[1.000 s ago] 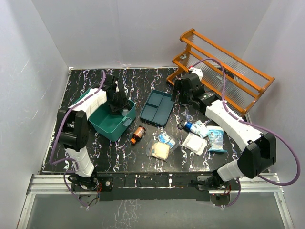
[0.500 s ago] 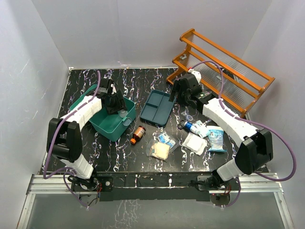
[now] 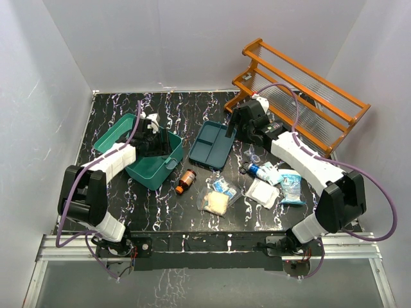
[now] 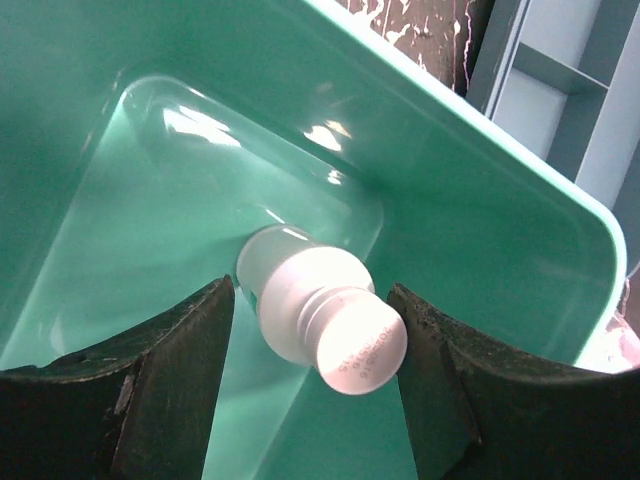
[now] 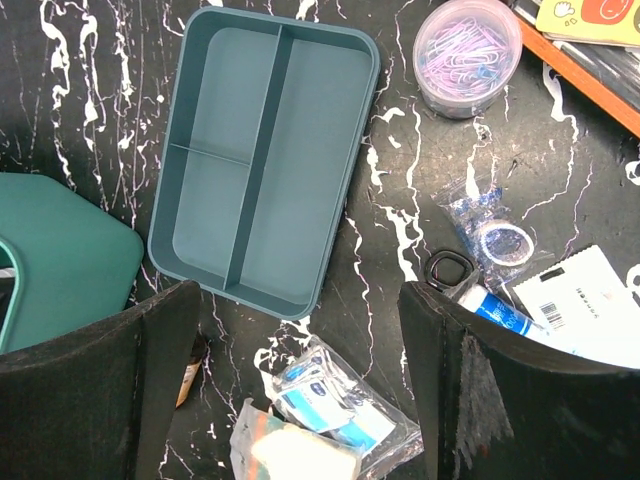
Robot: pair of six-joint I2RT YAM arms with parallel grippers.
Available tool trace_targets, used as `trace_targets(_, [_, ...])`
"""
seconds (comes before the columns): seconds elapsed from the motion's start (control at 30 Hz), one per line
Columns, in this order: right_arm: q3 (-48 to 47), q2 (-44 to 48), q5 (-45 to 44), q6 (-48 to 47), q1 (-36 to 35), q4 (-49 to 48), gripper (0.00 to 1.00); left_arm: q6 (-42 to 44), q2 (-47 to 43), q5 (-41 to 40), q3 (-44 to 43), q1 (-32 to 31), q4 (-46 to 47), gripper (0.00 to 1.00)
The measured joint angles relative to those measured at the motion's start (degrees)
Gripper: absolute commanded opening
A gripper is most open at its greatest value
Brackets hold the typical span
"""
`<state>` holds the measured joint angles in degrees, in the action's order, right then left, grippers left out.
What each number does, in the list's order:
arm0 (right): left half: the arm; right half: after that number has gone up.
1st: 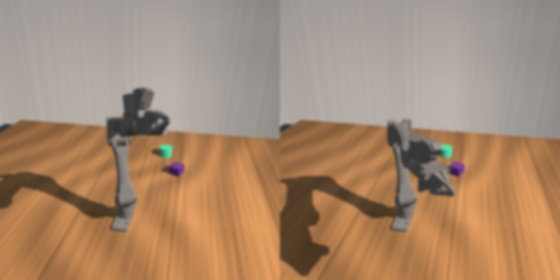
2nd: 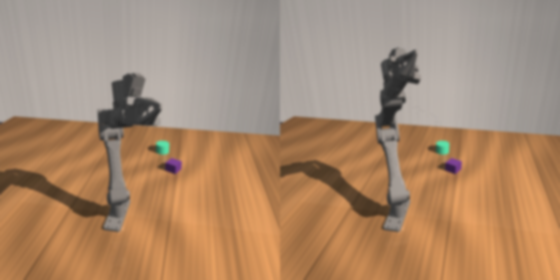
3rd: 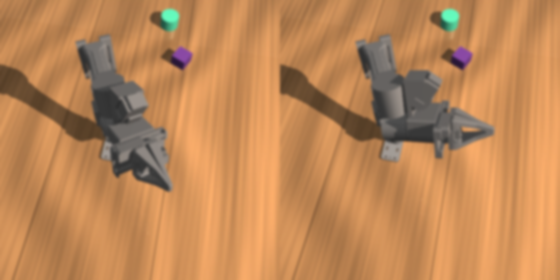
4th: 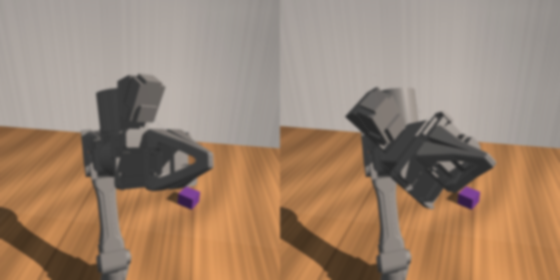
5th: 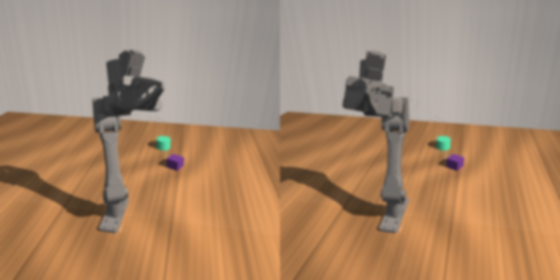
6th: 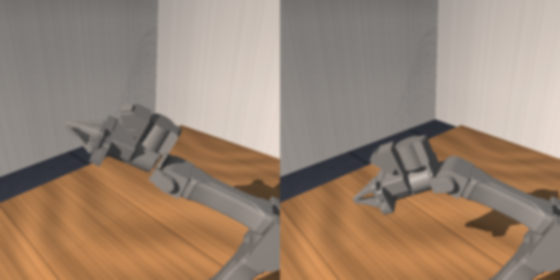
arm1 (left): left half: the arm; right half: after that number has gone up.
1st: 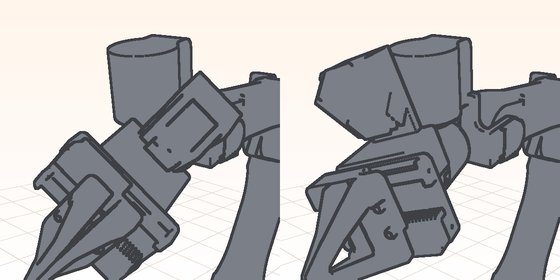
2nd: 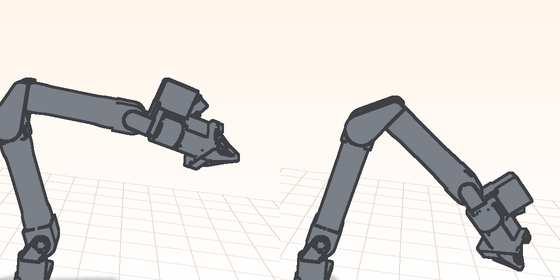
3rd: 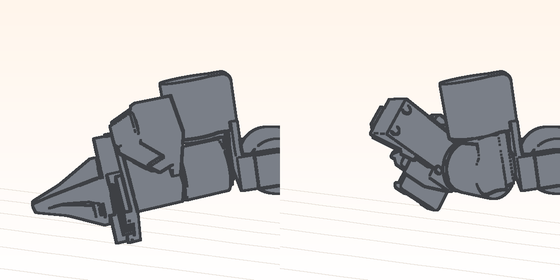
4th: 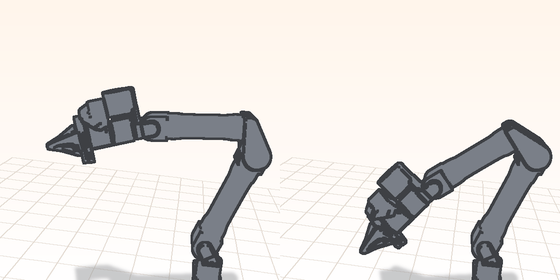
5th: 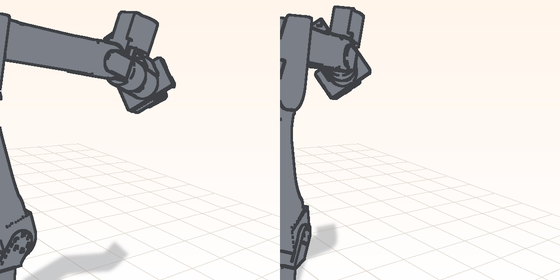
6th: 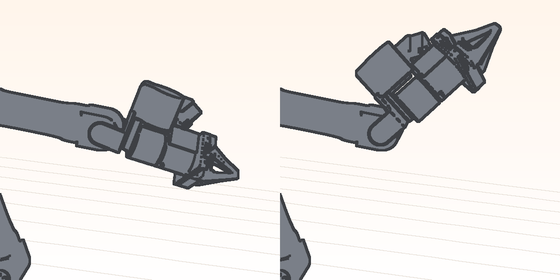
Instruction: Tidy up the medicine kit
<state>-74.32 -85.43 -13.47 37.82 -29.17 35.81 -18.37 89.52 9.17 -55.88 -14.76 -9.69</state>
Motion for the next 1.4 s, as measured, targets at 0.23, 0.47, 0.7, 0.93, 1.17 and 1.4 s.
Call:
trace_targets(0.23, [-0.6, -3.3, 0.2, 0.0, 0.0, 0.0, 0.77, 4.3, -0.2, -1.3, 3.4, -0.4, 8.4, 0.42])
trace_targets(0.47, [-2.6, -4.7, 0.3, -0.1, 0.0, 0.1, 0.77, 2.6, -0.2, -4.2, 2.9, -0.5, 8.2, 0.35])
trace_targets(0.7, [-5.5, -5.7, 0.2, -0.6, 0.0, 0.2, 0.76, -9.6, -0.2, -2.7, -2.0, 0.2, 2.1, 0.35])
trace_targets(0.93, [-6.5, -7.7, 0.7, -1.8, 0.0, 0.9, 0.76, -24.3, 1.5, 0.8, -5.5, 3.1, -4.1, 0.36])
trace_targets(1.17, [-6.5, -7.7, 1.4, -2.9, 0.0, 1.7, 0.76, -35.2, 5.3, 1.8, -5.9, 3.9, -7.2, 0.37])
trace_targets(1.4, [-6.5, -7.7, 1.4, -3.6, 0.0, 1.7, 0.76, -40.8, 8.2, 1.9, -7.6, 3.9, -8.9, 0.49])
